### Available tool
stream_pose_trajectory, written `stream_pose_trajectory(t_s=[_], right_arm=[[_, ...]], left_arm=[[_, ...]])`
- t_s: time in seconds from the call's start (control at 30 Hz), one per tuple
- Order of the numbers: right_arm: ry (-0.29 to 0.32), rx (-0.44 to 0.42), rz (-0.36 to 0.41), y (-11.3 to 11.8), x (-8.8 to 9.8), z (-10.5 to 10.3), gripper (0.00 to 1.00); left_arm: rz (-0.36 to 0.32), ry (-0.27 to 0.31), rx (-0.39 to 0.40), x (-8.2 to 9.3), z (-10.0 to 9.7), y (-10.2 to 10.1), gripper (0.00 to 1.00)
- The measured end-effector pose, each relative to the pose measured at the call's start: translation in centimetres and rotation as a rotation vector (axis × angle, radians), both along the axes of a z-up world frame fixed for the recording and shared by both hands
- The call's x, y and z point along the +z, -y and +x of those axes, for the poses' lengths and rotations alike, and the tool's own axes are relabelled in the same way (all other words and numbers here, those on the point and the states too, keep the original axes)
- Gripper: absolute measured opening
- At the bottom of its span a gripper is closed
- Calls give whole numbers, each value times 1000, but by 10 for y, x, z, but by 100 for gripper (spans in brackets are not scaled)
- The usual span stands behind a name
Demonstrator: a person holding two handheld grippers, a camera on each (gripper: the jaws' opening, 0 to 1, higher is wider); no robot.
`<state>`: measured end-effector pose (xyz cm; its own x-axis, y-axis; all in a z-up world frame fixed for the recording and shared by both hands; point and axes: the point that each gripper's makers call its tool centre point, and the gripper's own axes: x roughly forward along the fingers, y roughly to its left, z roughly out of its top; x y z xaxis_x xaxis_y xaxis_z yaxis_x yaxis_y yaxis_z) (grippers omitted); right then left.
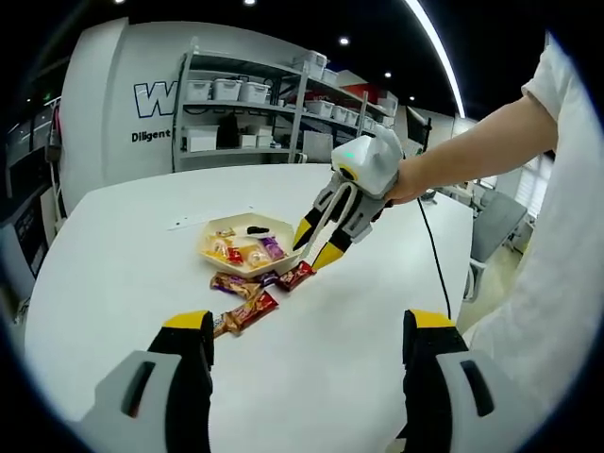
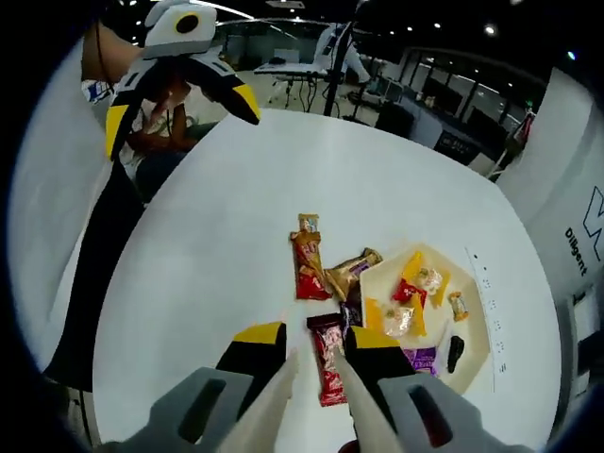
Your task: Place the target food into the container with the food tongs after gripping and lifting it, then release it inside without dropping or visibly crushing the food.
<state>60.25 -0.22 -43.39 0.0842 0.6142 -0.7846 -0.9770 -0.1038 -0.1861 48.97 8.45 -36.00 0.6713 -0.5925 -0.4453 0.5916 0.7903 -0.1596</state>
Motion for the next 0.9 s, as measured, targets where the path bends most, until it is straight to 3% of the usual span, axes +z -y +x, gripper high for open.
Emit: stream_pose_trajectory(t_s=[0.5,0.9], right_arm=[[32,74,-48,-4,-12,5,20],[12,76,-58,-7,-19,7,20]], left_arm=[[5,-12,20,-3,1,-7,79],[3,-17,27,-5,3,-10,79]])
